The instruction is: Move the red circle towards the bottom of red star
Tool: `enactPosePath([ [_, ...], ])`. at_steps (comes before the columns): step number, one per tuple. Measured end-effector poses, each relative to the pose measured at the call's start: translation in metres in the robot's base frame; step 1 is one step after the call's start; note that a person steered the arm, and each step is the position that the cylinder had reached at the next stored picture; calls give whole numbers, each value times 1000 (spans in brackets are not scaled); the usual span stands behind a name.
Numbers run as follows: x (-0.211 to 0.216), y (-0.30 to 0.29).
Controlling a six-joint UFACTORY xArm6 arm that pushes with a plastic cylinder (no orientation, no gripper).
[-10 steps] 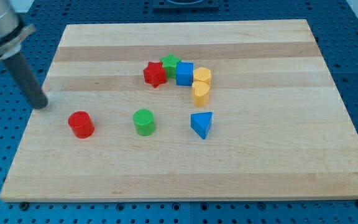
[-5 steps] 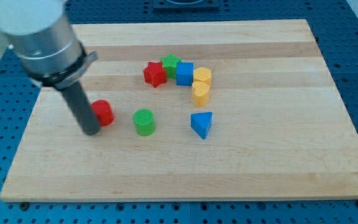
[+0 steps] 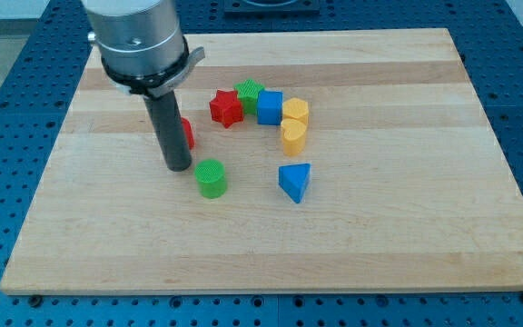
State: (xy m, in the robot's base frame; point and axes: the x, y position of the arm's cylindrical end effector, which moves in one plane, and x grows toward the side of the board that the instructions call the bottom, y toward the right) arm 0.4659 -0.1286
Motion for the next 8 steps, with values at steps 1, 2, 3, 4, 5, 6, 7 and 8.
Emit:
enactPosePath([
  [1, -12, -2],
  [2, -27, -13],
  [3, -28, -41],
  [4, -48, -51],
  [5, -72, -40],
  [6, -72, -33],
  [7, -72, -25],
  [8, -72, -6],
])
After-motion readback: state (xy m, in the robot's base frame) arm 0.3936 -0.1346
